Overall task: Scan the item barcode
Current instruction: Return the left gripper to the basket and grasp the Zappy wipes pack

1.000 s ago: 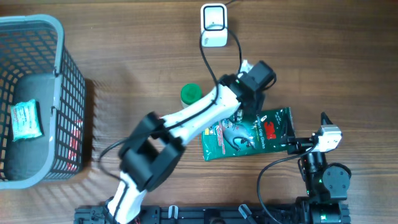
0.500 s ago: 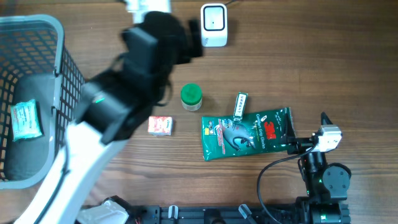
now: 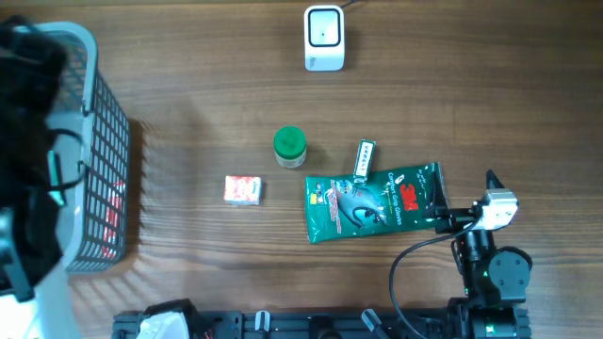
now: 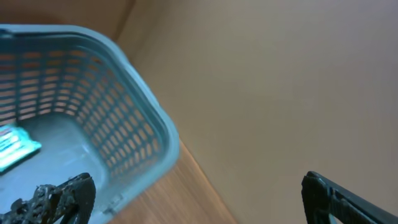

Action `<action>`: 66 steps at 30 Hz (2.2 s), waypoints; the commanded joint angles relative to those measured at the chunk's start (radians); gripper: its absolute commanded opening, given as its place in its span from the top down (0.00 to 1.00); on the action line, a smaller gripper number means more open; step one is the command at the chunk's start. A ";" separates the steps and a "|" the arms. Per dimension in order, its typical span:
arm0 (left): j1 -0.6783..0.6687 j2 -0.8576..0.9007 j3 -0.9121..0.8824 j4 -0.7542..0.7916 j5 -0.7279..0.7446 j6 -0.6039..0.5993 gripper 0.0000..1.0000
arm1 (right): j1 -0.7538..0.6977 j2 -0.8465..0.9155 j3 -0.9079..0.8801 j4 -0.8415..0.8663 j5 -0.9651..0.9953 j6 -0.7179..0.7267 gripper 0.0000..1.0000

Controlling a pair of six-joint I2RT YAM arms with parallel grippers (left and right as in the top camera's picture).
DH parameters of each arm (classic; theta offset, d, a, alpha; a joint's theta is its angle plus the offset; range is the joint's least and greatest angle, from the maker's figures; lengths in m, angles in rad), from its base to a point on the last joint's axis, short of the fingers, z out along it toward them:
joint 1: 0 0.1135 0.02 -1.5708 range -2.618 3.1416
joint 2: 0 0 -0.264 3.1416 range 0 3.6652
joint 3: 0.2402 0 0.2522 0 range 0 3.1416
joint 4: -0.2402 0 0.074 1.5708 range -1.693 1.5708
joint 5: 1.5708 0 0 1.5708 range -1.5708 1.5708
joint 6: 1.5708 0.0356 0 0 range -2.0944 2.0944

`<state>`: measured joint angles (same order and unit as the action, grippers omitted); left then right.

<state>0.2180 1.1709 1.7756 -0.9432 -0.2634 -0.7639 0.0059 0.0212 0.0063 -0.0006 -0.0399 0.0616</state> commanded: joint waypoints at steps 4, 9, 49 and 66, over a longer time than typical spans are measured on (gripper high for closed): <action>0.319 0.040 0.002 0.003 0.463 -0.056 0.00 | 0.004 -0.005 -0.001 0.003 0.014 -0.009 0.00; 0.386 0.072 0.002 -0.008 0.559 -0.056 0.00 | 0.004 -0.005 -0.001 0.003 0.014 -0.009 0.00; 0.522 0.175 0.003 -0.058 0.339 -0.200 0.00 | 0.004 -0.005 -0.001 0.003 0.014 -0.009 0.00; 0.522 0.521 -0.076 -0.193 0.083 -0.277 0.00 | 0.004 -0.005 -0.001 0.003 0.014 -0.009 0.00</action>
<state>0.7341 1.6566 1.7523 -1.1587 -0.0986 -1.0237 0.0059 0.0212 0.0063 -0.0002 -0.0399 0.0616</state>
